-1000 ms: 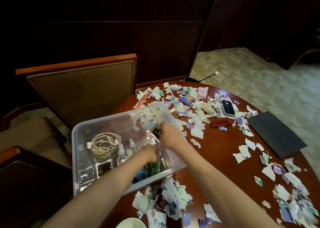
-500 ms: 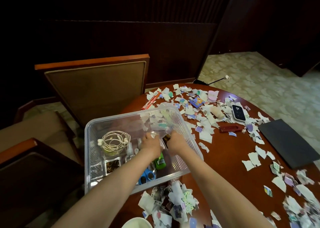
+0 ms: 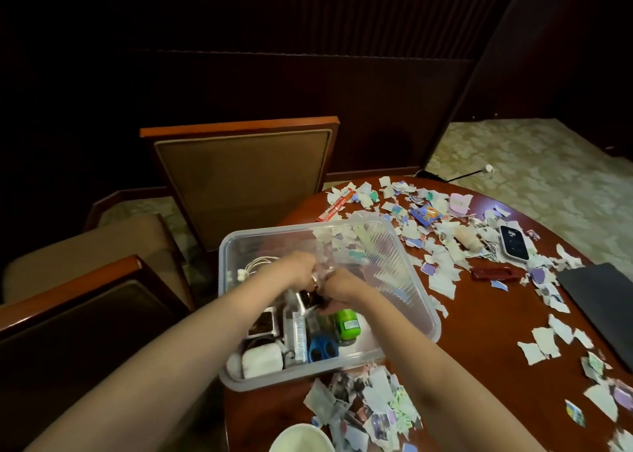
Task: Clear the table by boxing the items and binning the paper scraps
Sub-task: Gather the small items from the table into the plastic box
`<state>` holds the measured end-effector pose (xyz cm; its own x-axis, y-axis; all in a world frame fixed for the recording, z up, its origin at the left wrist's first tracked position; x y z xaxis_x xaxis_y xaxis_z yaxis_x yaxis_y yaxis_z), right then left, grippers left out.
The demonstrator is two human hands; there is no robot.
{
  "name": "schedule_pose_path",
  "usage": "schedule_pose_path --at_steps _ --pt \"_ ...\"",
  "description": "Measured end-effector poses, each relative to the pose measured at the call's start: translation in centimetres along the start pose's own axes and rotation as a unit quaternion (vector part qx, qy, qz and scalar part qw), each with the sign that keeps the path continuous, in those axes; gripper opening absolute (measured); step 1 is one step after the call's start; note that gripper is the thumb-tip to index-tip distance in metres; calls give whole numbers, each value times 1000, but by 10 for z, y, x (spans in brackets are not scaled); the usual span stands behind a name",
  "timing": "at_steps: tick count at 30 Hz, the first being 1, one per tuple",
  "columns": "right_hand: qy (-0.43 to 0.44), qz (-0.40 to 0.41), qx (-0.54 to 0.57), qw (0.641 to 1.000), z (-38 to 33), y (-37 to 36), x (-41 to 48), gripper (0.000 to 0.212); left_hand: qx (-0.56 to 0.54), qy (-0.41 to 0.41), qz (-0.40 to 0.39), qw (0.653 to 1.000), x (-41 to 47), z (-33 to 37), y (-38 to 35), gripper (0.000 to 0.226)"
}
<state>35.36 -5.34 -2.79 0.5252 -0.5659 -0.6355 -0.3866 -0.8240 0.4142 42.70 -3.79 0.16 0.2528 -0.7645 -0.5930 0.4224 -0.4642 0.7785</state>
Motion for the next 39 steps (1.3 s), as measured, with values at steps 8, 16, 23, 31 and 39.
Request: schedule_pose_path --at_steps 8,16,23,31,39 --pt "3 0 43 999 -17 -28 5 29 -23 84 -41 995 -26 -59 2 32" --pt "40 115 -44 992 -21 -35 29 18 186 73 75 977 -29 -56 6 31" --pt "84 161 -152 972 -36 -37 31 28 195 76 38 977 -26 -57 -6 32" --pt "101 131 -225 960 -40 -10 28 17 82 20 55 995 -21 -47 24 29" --pt "99 141 119 978 -34 81 -5 23 -217 -48 124 967 0 -6 83 25"
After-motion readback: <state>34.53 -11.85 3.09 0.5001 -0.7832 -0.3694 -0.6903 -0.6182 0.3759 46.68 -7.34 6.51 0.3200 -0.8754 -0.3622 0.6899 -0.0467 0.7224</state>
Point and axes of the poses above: each hand's wrist, its own x-axis towards the middle knuckle, its own y-axis out of the back of the hand, z = x × y, the point moved 9 cm from there along x, towards the middle knuckle, and after that the axes turned 7 degrees about y, right-handed, at the moved point
